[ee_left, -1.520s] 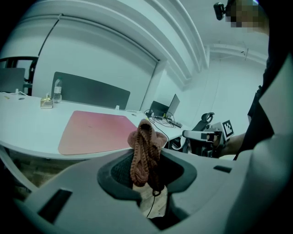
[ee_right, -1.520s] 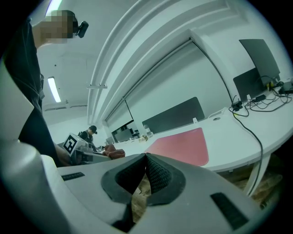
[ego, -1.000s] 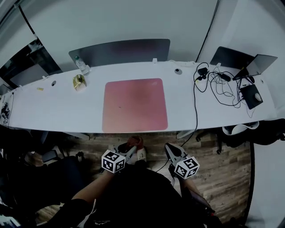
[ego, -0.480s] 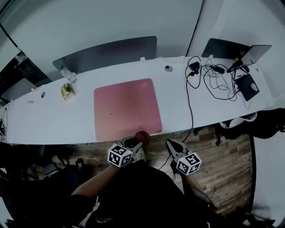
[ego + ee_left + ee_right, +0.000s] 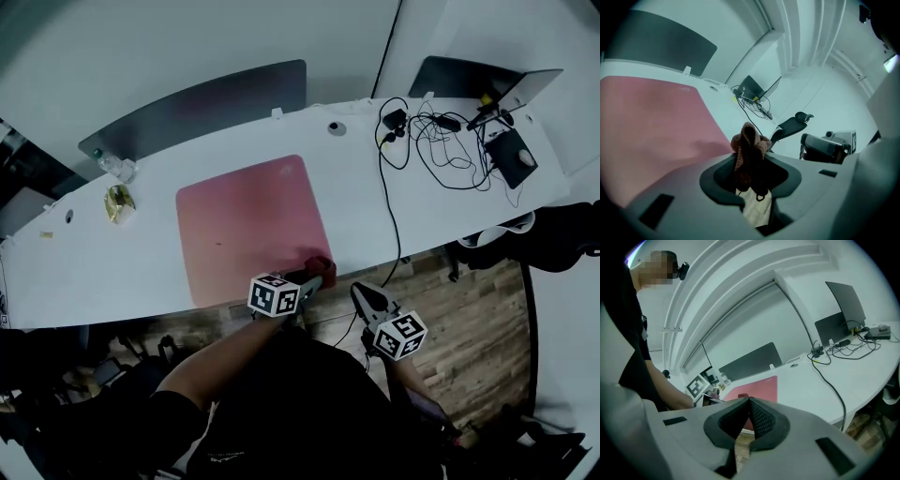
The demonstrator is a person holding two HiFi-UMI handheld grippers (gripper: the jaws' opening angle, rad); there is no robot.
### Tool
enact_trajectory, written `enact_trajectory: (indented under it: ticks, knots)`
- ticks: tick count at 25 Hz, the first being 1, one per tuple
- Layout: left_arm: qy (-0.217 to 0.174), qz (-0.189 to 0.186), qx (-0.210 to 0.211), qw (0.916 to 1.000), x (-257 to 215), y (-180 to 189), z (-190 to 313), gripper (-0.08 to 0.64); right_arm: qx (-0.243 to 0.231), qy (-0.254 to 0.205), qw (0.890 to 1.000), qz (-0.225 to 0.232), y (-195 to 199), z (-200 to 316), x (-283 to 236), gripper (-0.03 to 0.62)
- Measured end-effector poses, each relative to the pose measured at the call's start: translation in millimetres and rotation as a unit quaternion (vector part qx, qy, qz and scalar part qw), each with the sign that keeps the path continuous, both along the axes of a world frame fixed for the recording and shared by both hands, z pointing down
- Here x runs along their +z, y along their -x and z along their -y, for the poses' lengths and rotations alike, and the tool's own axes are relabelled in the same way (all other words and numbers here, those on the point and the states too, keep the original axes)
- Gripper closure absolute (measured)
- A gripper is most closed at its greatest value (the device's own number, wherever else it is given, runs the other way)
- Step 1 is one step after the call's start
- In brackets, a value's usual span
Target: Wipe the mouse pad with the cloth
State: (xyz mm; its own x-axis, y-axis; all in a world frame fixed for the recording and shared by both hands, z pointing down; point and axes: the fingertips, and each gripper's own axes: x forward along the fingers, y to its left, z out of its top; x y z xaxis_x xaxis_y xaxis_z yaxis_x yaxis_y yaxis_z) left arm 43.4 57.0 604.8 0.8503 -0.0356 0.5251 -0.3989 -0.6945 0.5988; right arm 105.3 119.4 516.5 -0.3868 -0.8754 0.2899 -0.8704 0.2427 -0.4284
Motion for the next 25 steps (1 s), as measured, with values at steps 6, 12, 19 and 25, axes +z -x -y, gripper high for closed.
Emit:
enact_trajectory:
  ticks: [6,12,19,25]
  knots:
    - [0.052,0.017,-0.003,0.9985,24,-33,13,0.440,0.015,0.011,1.000,-0.004,-7,4,2,0.568]
    - [0.054,0.066,-0.004,0.9964,39,-40,20,0.440,0.022,0.024,0.999,-0.006,-7,4,7,0.567]
    - [0.060,0.109,-0.015,0.9921,43,-22,28,0.442,0.009,0.023,1.000,-0.008,1,20,7,0.567]
    - [0.070,0.116,-0.018,0.9906,43,4,32,0.442,-0.018,0.026,0.999,-0.010,10,35,9,0.567]
